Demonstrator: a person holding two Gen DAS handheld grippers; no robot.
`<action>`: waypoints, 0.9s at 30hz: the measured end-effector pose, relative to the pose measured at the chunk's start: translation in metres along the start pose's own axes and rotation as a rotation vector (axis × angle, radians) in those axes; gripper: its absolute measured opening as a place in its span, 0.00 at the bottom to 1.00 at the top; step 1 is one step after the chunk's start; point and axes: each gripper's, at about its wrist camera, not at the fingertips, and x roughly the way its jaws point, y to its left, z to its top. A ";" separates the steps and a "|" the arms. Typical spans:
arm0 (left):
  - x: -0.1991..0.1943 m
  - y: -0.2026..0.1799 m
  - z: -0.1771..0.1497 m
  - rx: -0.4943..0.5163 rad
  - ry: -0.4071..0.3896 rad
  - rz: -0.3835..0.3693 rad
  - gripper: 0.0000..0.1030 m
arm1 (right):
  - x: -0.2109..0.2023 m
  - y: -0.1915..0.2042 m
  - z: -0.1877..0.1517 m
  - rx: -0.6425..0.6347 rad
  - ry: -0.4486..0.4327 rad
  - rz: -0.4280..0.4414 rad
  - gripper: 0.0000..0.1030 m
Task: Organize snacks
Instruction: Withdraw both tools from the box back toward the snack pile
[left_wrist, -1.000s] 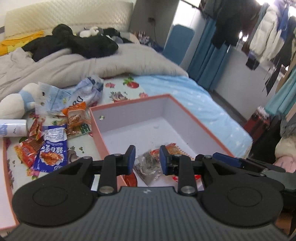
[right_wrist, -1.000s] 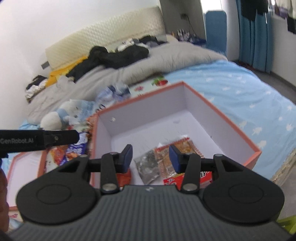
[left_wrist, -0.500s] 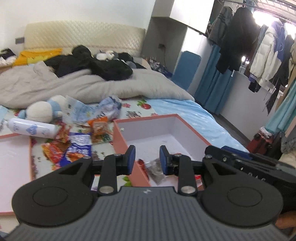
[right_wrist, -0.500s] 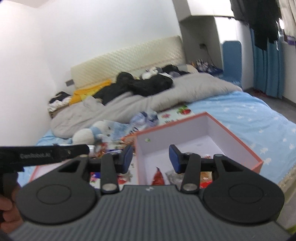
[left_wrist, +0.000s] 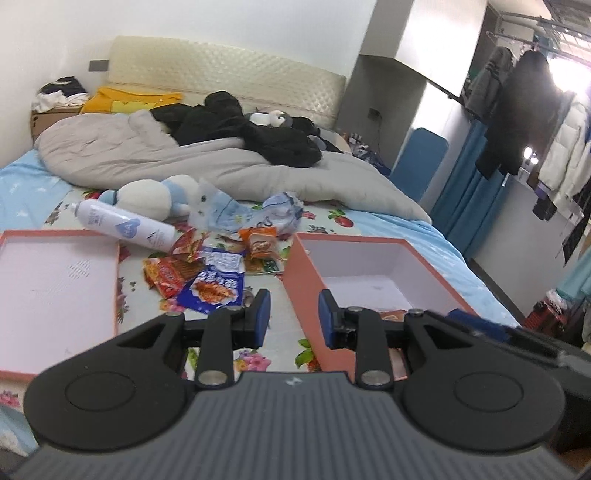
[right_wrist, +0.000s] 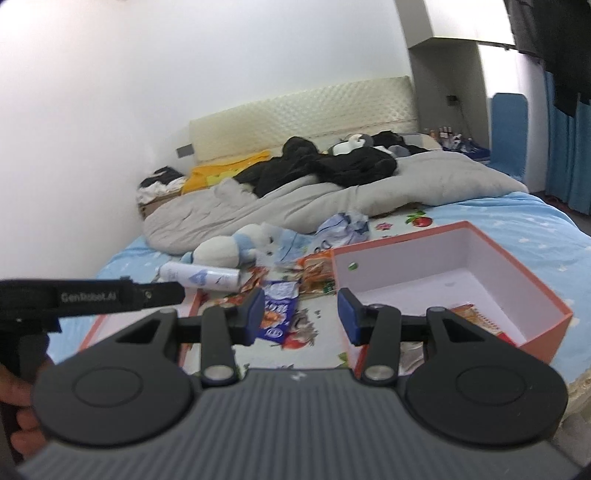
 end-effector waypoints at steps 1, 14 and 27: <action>-0.001 0.004 -0.003 -0.005 -0.001 0.005 0.32 | 0.003 0.005 -0.004 -0.010 0.007 0.017 0.46; 0.012 0.041 -0.045 -0.064 0.057 0.038 0.32 | 0.029 0.042 -0.055 -0.075 0.083 0.061 0.46; 0.043 0.079 -0.064 -0.108 0.108 0.099 0.32 | 0.059 0.041 -0.074 -0.048 0.162 0.053 0.45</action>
